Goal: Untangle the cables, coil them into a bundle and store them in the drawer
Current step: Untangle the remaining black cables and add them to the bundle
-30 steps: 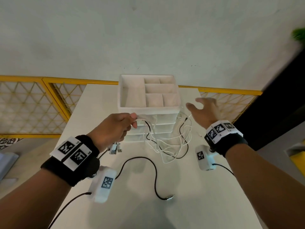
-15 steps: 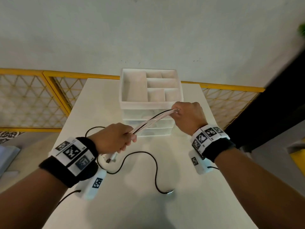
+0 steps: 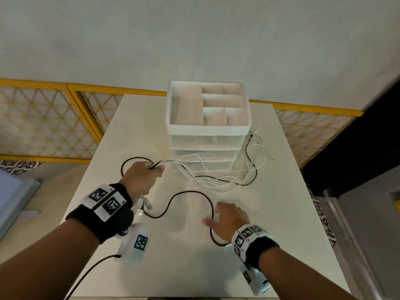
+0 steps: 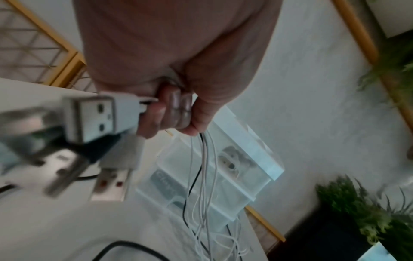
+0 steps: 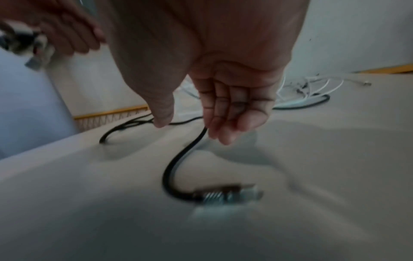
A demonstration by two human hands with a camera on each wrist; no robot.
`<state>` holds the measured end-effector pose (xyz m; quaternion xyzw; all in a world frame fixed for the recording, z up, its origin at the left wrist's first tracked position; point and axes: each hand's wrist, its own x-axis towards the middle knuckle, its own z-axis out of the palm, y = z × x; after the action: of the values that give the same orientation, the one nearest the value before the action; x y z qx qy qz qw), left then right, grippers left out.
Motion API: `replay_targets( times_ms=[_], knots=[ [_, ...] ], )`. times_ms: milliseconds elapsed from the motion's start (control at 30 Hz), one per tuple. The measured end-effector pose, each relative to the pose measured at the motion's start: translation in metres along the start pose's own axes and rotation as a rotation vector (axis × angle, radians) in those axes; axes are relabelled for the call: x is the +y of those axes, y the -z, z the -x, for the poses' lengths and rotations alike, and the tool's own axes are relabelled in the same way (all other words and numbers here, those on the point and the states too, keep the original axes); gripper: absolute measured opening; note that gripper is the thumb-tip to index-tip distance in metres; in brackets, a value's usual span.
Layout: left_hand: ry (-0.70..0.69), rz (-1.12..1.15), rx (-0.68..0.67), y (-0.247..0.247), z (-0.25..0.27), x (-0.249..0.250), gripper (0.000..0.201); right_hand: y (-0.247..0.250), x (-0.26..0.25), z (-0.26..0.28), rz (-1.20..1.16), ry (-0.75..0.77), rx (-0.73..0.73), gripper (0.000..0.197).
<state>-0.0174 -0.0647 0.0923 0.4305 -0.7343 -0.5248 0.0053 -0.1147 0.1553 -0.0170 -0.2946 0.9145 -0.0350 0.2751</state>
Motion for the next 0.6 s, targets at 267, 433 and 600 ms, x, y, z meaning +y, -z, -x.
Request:
replay_targets(
  times_ms=[267, 433, 600],
  knots=[
    [-0.031, 0.085, -0.007, 0.026, -0.006, 0.004, 0.022, 0.017, -0.023, -0.002, 0.076, 0.084, 0.056, 0.020],
    [-0.141, 0.032, -0.207, 0.017, 0.009, 0.010, 0.022, 0.084, -0.038, 0.015, -0.404, 0.483, 0.326, 0.003],
    [-0.057, -0.016, -0.200, -0.010, 0.005, 0.005, 0.030, 0.163, -0.037, 0.025, -0.563, 0.406, 0.695, 0.014]
  ],
)
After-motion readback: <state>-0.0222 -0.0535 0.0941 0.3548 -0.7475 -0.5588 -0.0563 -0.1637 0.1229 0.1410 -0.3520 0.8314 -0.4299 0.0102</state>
